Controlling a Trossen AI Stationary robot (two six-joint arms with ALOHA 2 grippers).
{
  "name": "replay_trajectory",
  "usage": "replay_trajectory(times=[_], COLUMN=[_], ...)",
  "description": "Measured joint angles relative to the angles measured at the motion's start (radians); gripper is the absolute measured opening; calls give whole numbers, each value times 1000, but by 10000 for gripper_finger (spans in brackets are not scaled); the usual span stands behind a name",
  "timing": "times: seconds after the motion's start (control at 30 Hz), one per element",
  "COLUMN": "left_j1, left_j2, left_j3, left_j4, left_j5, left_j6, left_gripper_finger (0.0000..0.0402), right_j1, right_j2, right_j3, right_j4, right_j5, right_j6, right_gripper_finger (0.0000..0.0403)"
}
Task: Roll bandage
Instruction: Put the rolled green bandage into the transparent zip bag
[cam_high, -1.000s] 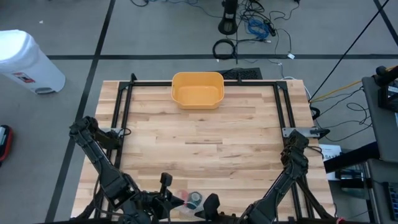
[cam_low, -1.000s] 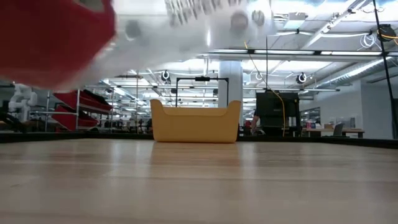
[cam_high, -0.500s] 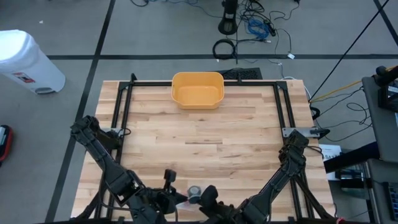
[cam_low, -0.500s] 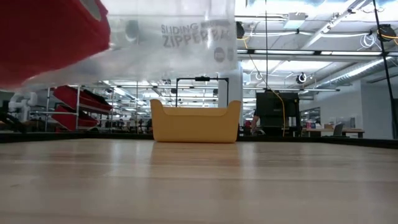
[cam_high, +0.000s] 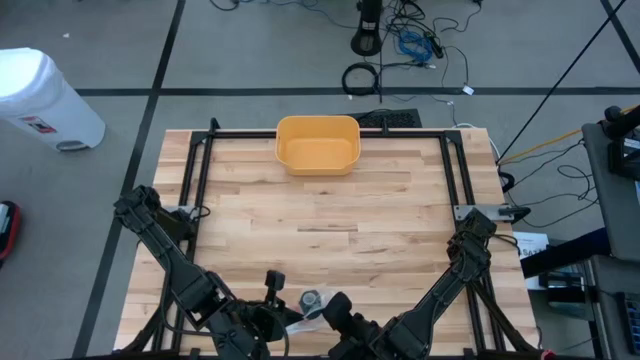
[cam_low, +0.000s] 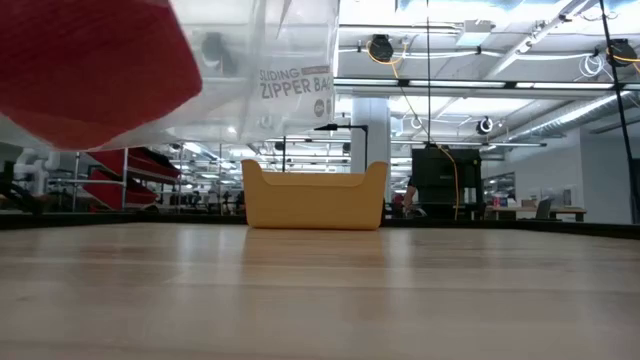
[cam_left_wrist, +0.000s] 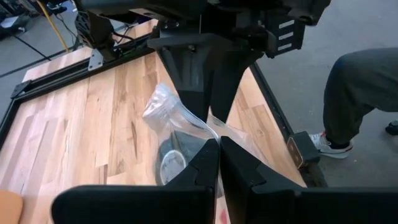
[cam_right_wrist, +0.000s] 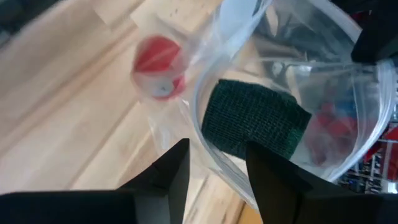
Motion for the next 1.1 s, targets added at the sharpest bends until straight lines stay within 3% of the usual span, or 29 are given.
replay_trajectory(times=[0.47,0.77,1.1], left_j1=[29,56,101], left_j2=[0,1,43], left_j3=[0,0,0], left_j4=[0,-1,-1], left_j5=[0,-1,27], left_j6=[3,8,28], left_gripper_finger=[17,17,17], right_j1=[-36,-18,28], right_j2=[0,-5,-108], right_j3=[0,0,0], right_j4=[-49,-42,0], right_j5=[5,-55,-156], right_j6=[-92,-83,104], right_gripper_finger=[5,1,0])
